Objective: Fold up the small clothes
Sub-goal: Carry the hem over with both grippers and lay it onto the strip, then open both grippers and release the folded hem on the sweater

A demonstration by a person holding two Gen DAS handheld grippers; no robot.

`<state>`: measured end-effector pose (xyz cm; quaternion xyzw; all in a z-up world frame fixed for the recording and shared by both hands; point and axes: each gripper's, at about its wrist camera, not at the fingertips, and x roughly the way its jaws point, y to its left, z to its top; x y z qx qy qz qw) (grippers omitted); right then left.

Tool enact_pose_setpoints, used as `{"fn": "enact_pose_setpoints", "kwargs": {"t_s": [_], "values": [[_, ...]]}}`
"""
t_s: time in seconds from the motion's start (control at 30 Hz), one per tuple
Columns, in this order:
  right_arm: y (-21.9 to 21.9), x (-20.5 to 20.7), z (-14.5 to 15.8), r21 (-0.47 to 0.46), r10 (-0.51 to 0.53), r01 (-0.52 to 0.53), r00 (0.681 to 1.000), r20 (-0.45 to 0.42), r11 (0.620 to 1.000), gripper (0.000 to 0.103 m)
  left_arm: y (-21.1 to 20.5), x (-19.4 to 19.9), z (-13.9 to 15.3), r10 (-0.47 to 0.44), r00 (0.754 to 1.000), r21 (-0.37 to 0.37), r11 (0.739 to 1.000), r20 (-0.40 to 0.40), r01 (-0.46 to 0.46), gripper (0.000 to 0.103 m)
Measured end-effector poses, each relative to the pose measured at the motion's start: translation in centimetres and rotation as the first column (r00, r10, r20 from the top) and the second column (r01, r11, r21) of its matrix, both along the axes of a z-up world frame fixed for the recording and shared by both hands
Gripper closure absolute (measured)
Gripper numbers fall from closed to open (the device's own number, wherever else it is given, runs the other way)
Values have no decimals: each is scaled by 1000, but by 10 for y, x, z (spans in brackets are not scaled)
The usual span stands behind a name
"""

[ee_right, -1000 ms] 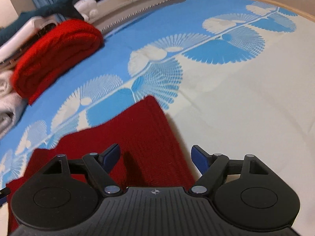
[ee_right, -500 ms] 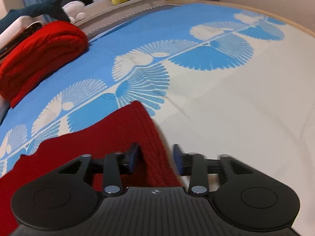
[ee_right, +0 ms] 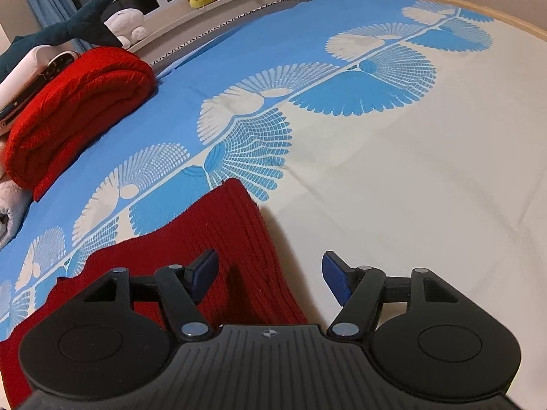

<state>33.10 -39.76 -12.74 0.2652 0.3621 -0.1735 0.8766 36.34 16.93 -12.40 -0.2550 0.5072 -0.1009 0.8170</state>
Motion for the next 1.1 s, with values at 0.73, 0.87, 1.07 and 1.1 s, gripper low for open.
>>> {"fn": "enact_pose_setpoints", "kwargs": {"t_s": [0.73, 0.87, 1.07, 1.1], "values": [[-16, -29, 19, 20, 63, -65, 994, 91, 998, 37, 14, -71, 62, 363, 920, 73, 924, 146, -376, 14], [-1, -33, 27, 30, 157, -163, 977, 146, 986, 62, -34, -80, 69, 331, 919, 72, 933, 212, -352, 1], [27, -10, 16, -6, 211, -211, 974, 82, 977, 83, -71, -36, 34, 261, 941, 91, 954, 214, -285, 1], [29, -4, 8, -17, 198, -198, 980, 30, 980, 83, -74, -27, 27, 262, 942, 117, 950, 210, -290, 1]]}}
